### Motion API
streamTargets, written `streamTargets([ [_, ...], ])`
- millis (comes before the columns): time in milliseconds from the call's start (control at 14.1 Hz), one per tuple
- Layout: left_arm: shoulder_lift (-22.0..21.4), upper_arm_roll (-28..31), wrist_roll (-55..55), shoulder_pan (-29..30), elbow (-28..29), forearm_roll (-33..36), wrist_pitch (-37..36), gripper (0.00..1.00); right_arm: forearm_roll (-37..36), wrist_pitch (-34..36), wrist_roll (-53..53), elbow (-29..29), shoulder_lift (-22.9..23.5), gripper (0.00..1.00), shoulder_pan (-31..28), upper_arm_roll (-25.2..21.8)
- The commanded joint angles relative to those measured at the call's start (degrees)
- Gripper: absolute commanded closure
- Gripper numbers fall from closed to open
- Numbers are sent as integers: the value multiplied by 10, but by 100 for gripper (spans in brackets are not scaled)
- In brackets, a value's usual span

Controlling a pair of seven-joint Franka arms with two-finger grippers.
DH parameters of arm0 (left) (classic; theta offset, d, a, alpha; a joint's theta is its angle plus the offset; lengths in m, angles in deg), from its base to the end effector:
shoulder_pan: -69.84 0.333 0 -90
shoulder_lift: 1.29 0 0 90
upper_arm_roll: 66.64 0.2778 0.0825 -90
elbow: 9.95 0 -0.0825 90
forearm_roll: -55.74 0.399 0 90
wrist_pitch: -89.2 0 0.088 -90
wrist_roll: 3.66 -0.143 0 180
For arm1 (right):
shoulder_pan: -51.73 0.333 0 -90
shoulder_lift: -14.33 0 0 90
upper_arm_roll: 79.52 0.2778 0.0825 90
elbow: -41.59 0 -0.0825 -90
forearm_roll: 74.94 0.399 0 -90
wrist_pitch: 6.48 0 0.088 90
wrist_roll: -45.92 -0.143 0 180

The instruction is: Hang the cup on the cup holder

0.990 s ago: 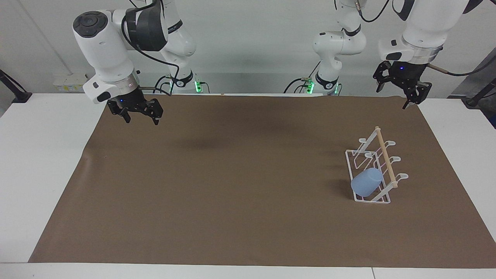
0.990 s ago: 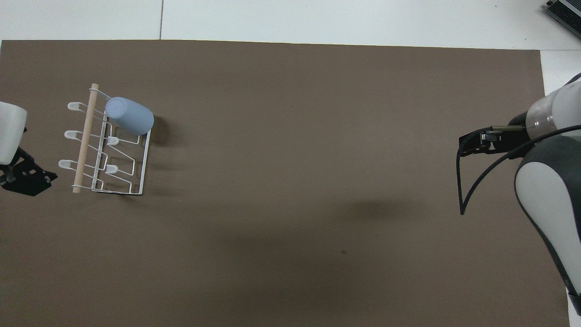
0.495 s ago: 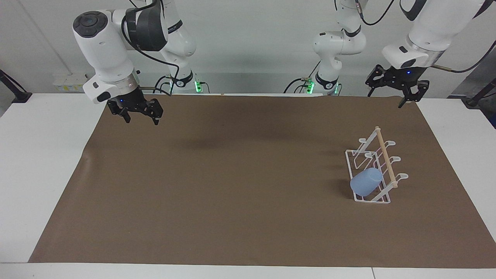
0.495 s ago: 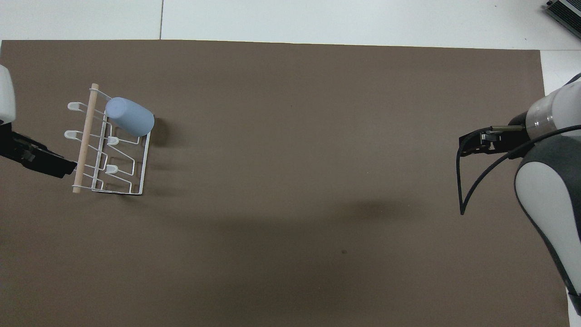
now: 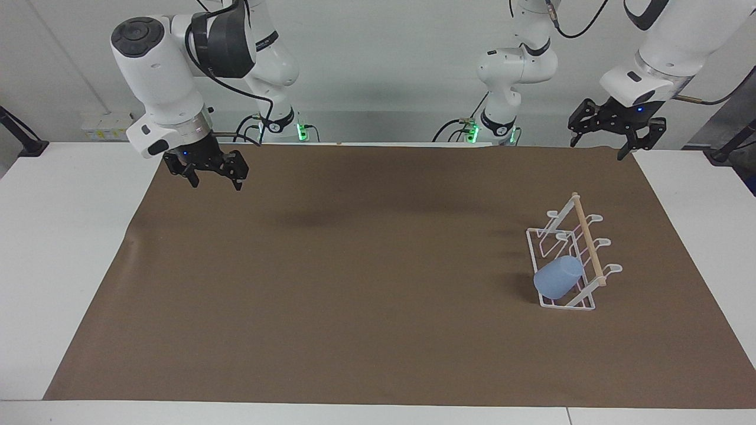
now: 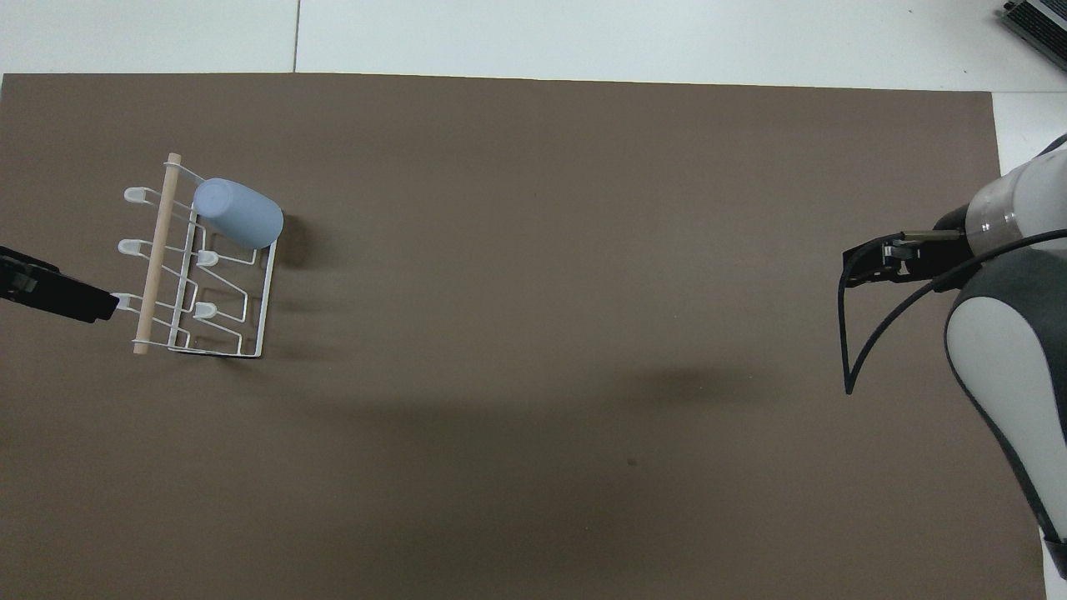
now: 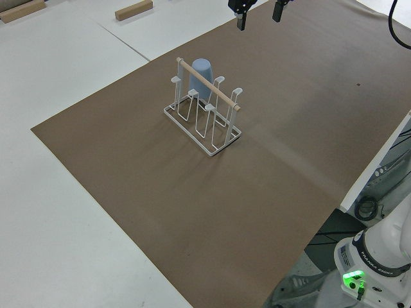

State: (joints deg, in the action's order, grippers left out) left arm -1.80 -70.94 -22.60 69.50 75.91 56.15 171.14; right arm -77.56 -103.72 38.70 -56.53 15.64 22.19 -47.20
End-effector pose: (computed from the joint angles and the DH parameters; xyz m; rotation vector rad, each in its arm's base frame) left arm 0.5486 -0.0436 0.5781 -3.0739 0.6403 0.0943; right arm 0.5776 0.0202 0.4807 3.1033 -0.1100 -0.0491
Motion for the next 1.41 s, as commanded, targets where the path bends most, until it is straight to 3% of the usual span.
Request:
streamTargets([
  [0,-6,-8,36,-6,6,61,27,0,16,-9,19,-13,-14,0,-5,-2],
  [424,10,-5,85,5,9,9,40,0,16,-9,19,-12,-14,0,-5,-1],
  [707,-34,-4,87,10,98,-1,37,0,16,-9,19,-13,-14,0,-5,-1],
  [1343,-39,-10,175,-1,92,-21,54,0,16,-9,18,-13,-14,0,-5,-2],
])
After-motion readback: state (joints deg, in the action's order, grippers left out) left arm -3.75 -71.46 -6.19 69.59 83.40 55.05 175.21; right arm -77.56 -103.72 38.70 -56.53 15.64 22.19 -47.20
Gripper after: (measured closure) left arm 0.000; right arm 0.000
